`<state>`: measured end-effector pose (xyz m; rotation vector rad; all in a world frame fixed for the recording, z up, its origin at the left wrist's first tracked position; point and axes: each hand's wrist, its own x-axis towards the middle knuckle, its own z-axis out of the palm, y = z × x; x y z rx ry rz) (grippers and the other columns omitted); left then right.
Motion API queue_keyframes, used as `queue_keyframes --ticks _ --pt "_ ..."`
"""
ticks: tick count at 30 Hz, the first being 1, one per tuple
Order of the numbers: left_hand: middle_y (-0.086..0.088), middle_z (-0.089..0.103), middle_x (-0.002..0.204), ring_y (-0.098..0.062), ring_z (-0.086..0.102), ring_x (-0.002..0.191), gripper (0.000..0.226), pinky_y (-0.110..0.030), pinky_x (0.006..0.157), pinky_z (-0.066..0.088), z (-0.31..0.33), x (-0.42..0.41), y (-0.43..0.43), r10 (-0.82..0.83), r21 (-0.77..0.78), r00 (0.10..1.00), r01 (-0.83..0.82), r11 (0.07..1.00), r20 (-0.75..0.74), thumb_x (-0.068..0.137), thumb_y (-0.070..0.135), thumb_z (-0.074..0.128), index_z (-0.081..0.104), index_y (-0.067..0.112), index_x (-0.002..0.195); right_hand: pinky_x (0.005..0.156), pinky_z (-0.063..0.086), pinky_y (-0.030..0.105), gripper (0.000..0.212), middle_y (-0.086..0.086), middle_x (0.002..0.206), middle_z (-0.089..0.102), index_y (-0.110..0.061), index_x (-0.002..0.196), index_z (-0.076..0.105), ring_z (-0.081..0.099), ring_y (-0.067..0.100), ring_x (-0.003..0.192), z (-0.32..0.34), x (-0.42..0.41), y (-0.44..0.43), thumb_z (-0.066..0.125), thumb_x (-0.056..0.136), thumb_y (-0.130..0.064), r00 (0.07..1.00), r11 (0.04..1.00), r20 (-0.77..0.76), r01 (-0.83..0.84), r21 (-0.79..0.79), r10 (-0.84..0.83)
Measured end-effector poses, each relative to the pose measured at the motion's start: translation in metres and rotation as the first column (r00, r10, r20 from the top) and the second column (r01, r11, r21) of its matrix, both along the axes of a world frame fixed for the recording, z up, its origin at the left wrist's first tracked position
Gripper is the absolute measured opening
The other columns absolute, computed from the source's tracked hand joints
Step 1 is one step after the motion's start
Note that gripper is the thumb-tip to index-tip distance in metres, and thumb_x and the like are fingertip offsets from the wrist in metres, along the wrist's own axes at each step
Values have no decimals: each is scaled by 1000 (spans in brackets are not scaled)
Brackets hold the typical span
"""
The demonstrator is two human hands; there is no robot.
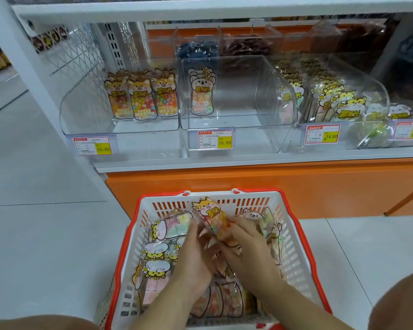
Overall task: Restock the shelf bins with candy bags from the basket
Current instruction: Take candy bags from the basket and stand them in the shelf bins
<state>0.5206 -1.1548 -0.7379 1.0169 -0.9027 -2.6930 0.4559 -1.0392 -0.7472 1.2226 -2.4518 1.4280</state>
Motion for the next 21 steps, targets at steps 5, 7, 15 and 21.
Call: queue_keyframes --ticks 5,7,15,21 --pt "-20 67 125 -36 63 118 56 -52 105 48 5 -1 -3 -56 -62 998 54 997 -30 90 48 60 64 6 129 103 44 23 13 -11 104 59 -23 97 71 46 5 133 8 0 0 75 85 -27 990 988 64 -129 90 123" --pt "-23 67 123 -34 67 113 49 -47 99 53 5 -3 -4 -42 -119 999 40 992 -15 89 33 64 62 3 128 103 43 24 18 -16 106 63 -25 98 74 50 4 128 23 0 -1 72 83 -35 981 981 80 -181 62 176" --pt "-3 72 119 -22 68 114 61 -46 101 51 18 -2 -11 -220 -616 973 215 758 69 83 56 74 59 18 127 95 54 36 92 -4 122 67 -23 137 53 66 12 108 55 -34 1 78 63 -71 470 999 882 -1 34 -30" --pt "16 67 115 8 64 102 51 -10 76 52 66 -5 -19 -36 -858 999 44 511 30 93 46 55 45 28 139 91 55 32 25 -9 102 75 -24 122 57 71 7 97 77 -26 -16 62 97 -28 625 982 758 -75 -175 184"
